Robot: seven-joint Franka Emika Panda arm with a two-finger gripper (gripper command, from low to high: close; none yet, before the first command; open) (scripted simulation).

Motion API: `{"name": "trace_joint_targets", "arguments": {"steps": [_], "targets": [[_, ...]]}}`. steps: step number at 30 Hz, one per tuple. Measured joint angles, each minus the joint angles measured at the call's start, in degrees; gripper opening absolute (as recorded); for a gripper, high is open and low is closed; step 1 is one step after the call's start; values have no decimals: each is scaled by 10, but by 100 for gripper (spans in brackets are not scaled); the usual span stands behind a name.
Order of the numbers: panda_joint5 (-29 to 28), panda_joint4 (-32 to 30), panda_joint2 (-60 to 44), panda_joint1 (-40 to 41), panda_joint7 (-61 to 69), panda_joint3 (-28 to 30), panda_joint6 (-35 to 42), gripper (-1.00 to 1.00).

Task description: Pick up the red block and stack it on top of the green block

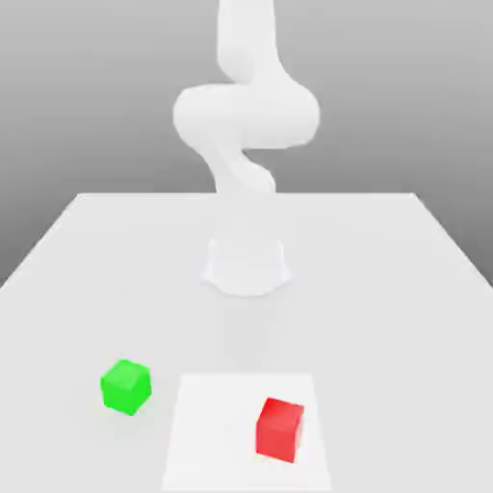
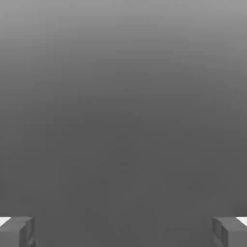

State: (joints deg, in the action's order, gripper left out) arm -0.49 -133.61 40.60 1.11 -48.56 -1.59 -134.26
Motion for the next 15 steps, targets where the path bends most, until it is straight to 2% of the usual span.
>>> {"name": "trace_joint_targets", "arguments": {"steps": [15], "targets": [[-36, -110, -316, 41, -169, -69, -149, 0]]}}
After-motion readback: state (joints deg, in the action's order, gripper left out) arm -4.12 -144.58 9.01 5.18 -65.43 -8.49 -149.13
